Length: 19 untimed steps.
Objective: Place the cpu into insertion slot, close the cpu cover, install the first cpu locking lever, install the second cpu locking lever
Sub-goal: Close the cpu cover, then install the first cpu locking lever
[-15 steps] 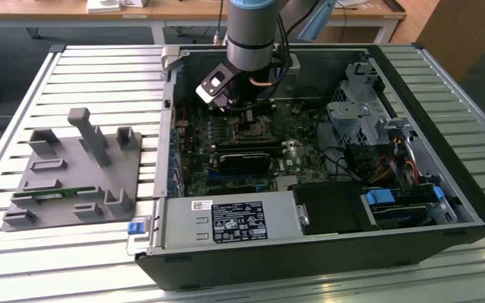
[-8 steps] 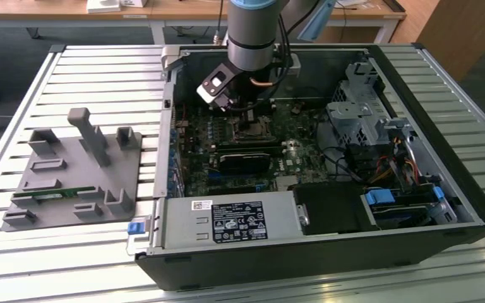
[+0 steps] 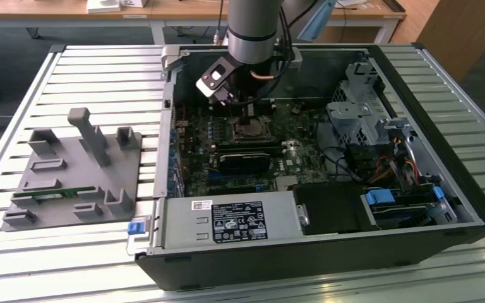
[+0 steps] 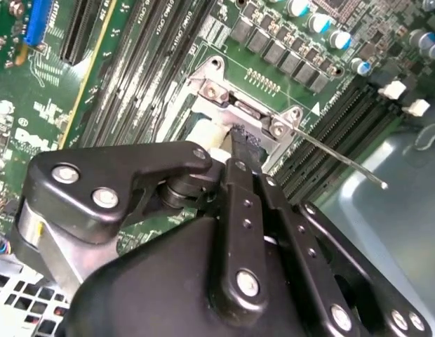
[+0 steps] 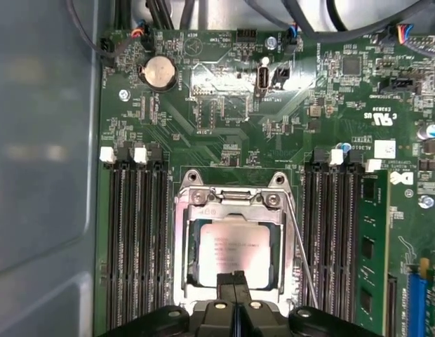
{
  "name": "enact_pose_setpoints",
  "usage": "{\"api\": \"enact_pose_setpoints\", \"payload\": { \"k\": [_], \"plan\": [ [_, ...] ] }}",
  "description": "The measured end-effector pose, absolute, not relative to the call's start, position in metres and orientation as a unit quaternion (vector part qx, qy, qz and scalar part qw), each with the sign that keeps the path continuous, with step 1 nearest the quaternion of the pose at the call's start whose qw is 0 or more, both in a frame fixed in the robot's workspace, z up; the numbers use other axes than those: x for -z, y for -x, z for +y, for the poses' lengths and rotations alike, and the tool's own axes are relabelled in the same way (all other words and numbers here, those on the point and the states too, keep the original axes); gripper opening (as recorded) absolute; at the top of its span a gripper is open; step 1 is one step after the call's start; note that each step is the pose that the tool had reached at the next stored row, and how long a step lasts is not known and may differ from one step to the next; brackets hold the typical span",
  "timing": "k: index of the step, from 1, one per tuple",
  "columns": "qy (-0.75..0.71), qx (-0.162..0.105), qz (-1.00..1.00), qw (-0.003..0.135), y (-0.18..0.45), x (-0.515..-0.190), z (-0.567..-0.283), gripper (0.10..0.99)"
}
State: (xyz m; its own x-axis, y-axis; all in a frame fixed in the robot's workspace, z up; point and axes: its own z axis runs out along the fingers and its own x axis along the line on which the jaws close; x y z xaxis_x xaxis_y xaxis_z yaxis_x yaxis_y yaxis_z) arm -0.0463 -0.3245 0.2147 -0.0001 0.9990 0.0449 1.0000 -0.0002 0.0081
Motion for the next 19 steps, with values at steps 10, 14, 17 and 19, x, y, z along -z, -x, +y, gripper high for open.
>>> {"api": "enact_pose_setpoints", "payload": {
  "k": [10,14,17,19],
  "plan": [
    [0.707,0.019,-0.707,0.013,0.04,-0.218,-0.325,0.106],
    [0.707,0.019,-0.707,0.013,0.037,-0.218,-0.325,0.106],
    [0.707,0.019,-0.707,0.013,0.036,-0.218,-0.325,0.106],
    [0.707,0.019,-0.707,0.013,0.036,-0.218,-0.325,0.106]
  ]
}}
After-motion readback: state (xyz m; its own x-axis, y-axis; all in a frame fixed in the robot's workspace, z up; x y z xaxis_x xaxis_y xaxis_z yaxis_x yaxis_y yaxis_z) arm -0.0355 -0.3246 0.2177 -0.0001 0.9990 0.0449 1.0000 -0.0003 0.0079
